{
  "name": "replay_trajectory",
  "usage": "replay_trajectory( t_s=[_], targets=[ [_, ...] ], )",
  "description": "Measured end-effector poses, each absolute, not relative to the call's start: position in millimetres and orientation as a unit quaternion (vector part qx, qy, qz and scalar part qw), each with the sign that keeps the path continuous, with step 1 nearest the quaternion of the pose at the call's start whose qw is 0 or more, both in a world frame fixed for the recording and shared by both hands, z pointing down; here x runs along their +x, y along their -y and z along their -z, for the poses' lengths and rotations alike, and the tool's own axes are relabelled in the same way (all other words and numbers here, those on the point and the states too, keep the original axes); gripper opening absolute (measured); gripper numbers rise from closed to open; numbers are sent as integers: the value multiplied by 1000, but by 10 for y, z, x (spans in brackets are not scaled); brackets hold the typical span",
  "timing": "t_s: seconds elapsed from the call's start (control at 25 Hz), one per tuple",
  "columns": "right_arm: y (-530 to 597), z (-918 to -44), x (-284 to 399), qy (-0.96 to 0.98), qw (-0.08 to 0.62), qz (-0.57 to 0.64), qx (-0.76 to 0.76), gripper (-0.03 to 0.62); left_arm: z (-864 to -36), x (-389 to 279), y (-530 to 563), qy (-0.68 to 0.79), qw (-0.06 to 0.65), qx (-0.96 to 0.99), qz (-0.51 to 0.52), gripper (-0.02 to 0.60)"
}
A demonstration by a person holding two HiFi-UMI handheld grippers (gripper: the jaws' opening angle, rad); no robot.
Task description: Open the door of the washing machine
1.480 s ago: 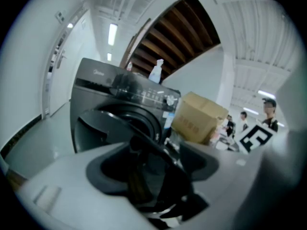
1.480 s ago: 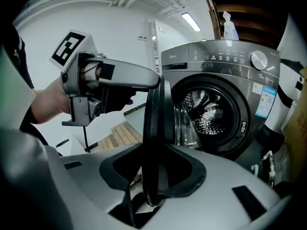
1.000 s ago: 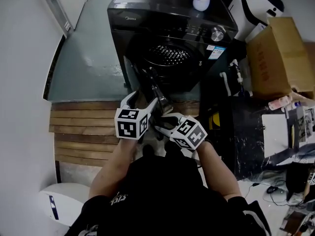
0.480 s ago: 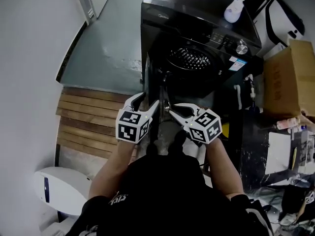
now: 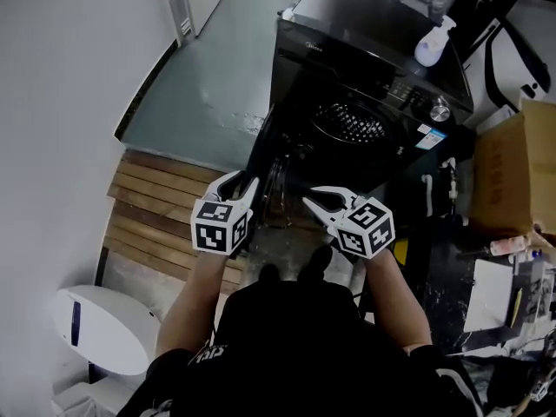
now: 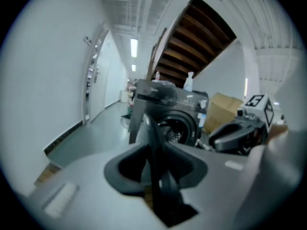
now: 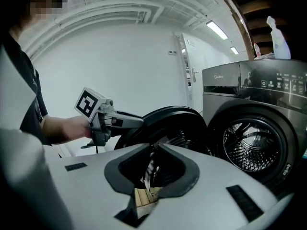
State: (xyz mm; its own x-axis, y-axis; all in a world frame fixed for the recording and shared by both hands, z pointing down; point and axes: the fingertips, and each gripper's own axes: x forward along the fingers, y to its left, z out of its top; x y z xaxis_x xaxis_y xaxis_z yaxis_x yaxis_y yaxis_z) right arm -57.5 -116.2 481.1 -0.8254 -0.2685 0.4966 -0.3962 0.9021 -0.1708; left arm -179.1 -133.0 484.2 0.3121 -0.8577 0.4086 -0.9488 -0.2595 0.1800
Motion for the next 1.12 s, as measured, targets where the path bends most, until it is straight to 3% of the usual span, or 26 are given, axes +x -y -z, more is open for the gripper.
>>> replay_trajectory(
  t_s=[0.64,0.76,0.96,1.12],
  targets=[
    [1513,-4728,-312,943,215,-148,205,35,-4789,-2436,1392,628,166,747,-144,138],
    [1632,-4723,-257,943,215,-149,208,34,-4610,-2497,1461,634,133,745,-158,128],
    [1845,-4657,-164,943,208,-146,213,32,-4068,-2420,1723,654,59,736,-165,75],
    [2022,-4584,-61,944,203,-141,219,32,-3776,-2125,1957,634,55,762,-120,71]
  ],
)
